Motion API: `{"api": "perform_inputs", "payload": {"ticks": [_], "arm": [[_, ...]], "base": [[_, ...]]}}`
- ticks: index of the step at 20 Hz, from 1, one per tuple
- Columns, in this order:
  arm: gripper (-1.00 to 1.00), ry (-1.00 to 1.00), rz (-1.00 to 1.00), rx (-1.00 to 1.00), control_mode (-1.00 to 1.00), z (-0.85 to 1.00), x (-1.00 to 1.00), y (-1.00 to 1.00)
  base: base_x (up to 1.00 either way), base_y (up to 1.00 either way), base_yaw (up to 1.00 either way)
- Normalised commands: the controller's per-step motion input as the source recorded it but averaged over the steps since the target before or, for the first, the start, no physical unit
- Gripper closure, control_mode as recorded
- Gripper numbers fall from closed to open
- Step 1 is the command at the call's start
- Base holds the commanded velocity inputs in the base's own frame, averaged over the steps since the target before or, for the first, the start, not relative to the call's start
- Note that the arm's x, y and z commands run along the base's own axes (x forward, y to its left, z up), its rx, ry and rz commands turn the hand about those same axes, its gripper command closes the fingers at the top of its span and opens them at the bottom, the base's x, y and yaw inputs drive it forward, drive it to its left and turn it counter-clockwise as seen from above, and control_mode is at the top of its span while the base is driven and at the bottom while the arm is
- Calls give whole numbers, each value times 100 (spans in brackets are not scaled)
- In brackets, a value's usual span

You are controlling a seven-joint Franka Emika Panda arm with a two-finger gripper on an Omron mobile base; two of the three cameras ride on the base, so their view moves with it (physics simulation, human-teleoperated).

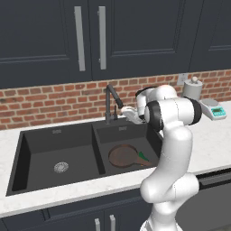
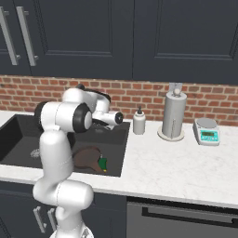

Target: Pick the pan and sponge and place them into the sink. Then turn on the water.

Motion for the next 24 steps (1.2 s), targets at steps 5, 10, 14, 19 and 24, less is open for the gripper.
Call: {"api": "perform_inputs", "payload": {"ticks": [5, 10, 14, 19, 24], "arm": [[-100, 0, 3, 0, -100, -14, 21, 17], [-100, 0, 2, 1, -100, -4, 26, 12], [-100, 0, 0, 3, -100, -6, 39, 16], [-100, 0, 0, 4, -100, -10, 44, 3], [-100, 0, 0, 1, -100, -22, 43, 4]], "base": [[0, 0, 0], [0, 0, 0], [0, 0, 0], [0, 0, 0], [0, 0, 0]]}}
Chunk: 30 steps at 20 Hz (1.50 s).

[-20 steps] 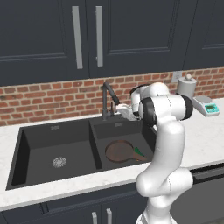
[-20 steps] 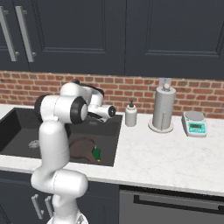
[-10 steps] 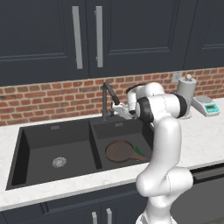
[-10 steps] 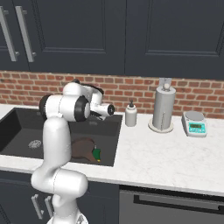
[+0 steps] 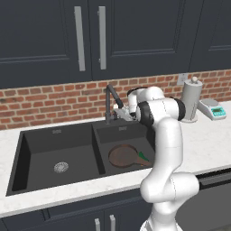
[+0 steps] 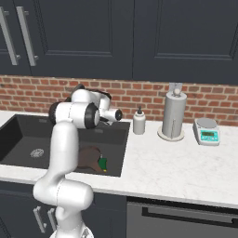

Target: Pick the pan and sponge and place them into the sink. Then turn on the water.

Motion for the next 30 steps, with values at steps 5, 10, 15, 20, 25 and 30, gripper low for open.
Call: {"api": "perform_inputs", "payload": {"ticks": [5, 10, 15, 20, 25, 30], "arm": [[-100, 0, 0, 0, -100, -28, 38, 1], [-100, 0, 0, 0, -100, -17, 18, 0], [100, 0, 0, 0, -100, 0, 0, 0], [100, 0, 0, 0, -100, 0, 0, 0], [100, 0, 0, 0, -100, -3, 0, 0], [100, -3, 0, 9, -100, -18, -1, -2]], "base": [[0, 0, 0], [0, 0, 0], [0, 0, 0], [0, 0, 0], [0, 0, 0], [0, 0, 0]]}}
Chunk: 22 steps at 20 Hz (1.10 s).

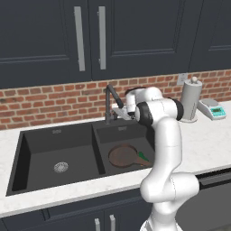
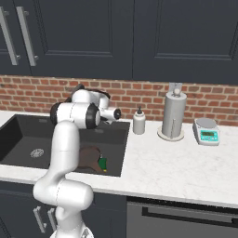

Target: Pick the pan and sponge and place them into the sink. Then turn on the water.

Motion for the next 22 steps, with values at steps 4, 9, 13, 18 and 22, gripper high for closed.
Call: {"api": "perform_inputs", "payload": {"ticks": [4, 9, 13, 18, 22], "arm": [[100, -6, 0, 25, -100, -16, -7, -16], [100, 0, 0, 36, -100, -4, 0, -26], [100, 10, 0, 40, -100, 0, 0, -26], [100, 23, 1, 44, -100, -4, 10, -33], [100, 16, 1, 43, -100, -16, 0, -44]], "base": [[0, 0, 0], [0, 0, 0], [0, 0, 0], [0, 0, 0], [0, 0, 0]]}}
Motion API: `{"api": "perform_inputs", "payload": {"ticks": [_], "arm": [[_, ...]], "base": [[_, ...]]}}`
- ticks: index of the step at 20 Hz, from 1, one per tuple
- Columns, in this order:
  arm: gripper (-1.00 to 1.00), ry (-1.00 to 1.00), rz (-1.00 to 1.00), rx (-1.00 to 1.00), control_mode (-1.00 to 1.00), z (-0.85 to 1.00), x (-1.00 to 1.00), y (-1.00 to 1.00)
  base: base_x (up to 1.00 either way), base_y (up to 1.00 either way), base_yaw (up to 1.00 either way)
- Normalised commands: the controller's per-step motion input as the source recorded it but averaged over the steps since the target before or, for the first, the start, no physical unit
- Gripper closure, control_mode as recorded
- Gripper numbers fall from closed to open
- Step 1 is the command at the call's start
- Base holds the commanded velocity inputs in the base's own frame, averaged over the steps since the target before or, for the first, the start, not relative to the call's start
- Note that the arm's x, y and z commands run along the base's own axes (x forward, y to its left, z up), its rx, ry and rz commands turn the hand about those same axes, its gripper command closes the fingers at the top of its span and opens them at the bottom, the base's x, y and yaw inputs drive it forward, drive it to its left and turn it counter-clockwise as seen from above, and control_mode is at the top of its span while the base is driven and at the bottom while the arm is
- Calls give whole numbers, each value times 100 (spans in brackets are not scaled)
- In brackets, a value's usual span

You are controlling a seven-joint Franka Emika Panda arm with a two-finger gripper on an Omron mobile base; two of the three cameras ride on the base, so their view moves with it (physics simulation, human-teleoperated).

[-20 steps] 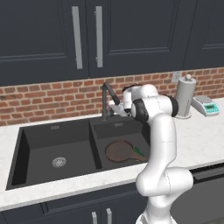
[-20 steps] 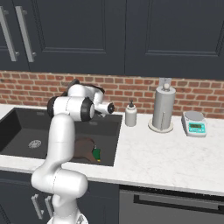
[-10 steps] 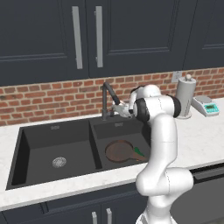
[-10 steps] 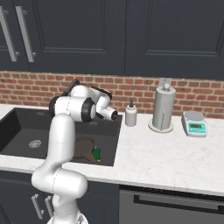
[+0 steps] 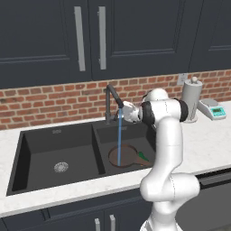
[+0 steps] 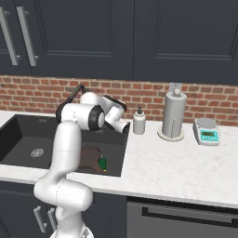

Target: Pick the pan and sponge and place them into the sink. Then turn on the water.

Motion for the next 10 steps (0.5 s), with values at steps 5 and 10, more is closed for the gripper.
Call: {"api": "perform_inputs", "payload": {"ticks": [5, 10], "arm": [[100, 8, 0, 25, -100, -29, 0, -19], [100, 3, 0, 0, -100, -6, 0, 0]], "base": [[0, 0, 0], [0, 0, 0]]}}
